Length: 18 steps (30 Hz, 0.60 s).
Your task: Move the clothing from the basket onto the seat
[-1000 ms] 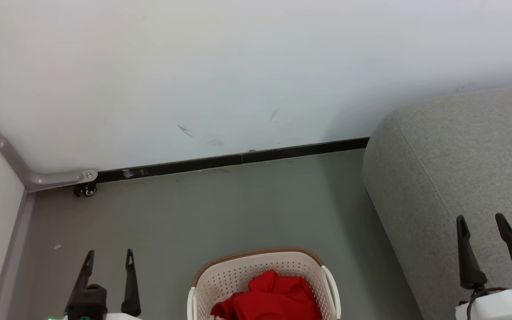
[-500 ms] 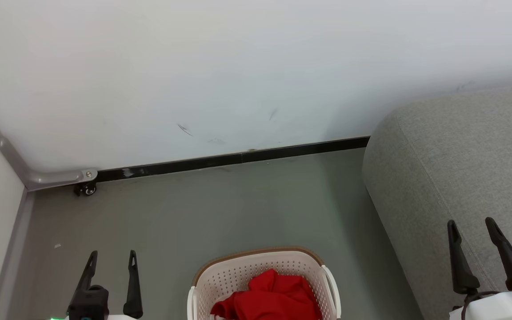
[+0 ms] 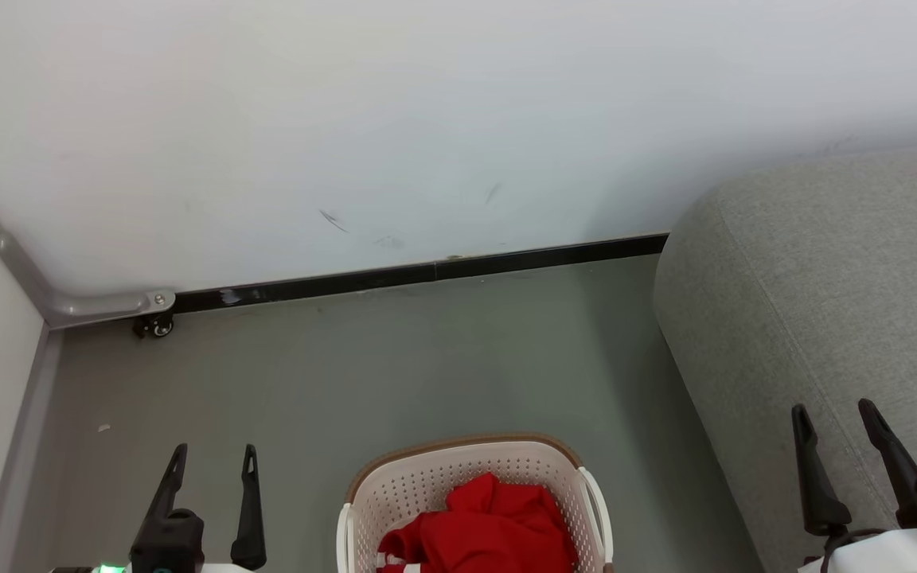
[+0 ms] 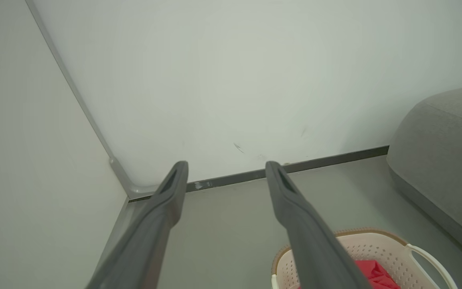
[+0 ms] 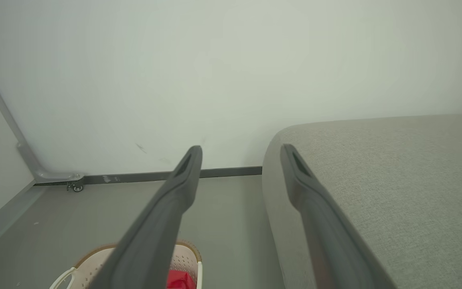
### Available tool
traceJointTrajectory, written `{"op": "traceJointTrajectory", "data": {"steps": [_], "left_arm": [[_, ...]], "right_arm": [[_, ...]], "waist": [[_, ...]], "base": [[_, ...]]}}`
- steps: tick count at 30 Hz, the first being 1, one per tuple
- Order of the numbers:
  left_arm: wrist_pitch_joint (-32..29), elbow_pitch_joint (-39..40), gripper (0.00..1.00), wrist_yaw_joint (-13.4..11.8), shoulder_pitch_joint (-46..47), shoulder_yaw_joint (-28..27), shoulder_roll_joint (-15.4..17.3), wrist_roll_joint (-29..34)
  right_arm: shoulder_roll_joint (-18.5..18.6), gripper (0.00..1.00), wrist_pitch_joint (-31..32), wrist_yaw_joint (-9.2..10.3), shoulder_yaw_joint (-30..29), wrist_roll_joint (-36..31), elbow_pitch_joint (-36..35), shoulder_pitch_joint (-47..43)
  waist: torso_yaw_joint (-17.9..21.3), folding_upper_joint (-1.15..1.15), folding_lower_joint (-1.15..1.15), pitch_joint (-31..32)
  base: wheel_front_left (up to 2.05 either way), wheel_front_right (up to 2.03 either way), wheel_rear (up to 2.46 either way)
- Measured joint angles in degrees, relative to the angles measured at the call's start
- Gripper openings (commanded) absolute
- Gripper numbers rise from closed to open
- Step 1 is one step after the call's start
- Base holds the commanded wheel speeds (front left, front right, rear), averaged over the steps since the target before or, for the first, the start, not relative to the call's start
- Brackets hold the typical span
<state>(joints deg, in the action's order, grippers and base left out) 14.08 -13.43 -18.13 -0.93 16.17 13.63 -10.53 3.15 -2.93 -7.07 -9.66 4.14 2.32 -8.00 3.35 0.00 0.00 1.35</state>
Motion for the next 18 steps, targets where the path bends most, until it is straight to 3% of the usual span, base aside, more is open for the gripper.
{"op": "traceJointTrajectory", "data": {"steps": [9,18], "left_arm": [[0.0,0.46,1.0,0.8,0.09,1.52,0.02,0.18],[-1.04,-0.91,1.0,4.25,3.91,6.79,-0.02,2.89]], "right_arm": [[0.16,1.0,0.45,0.0,0.81,0.49,-0.05,0.02],[1.01,1.0,0.47,0.0,1.92,0.46,-0.71,0.02]], "waist": [[-0.25,0.0,0.0,-1.04],[0.21,0.0,0.0,-2.43]], "base": [[0.0,0.0,0.0],[0.0,0.0,0.0]]}}
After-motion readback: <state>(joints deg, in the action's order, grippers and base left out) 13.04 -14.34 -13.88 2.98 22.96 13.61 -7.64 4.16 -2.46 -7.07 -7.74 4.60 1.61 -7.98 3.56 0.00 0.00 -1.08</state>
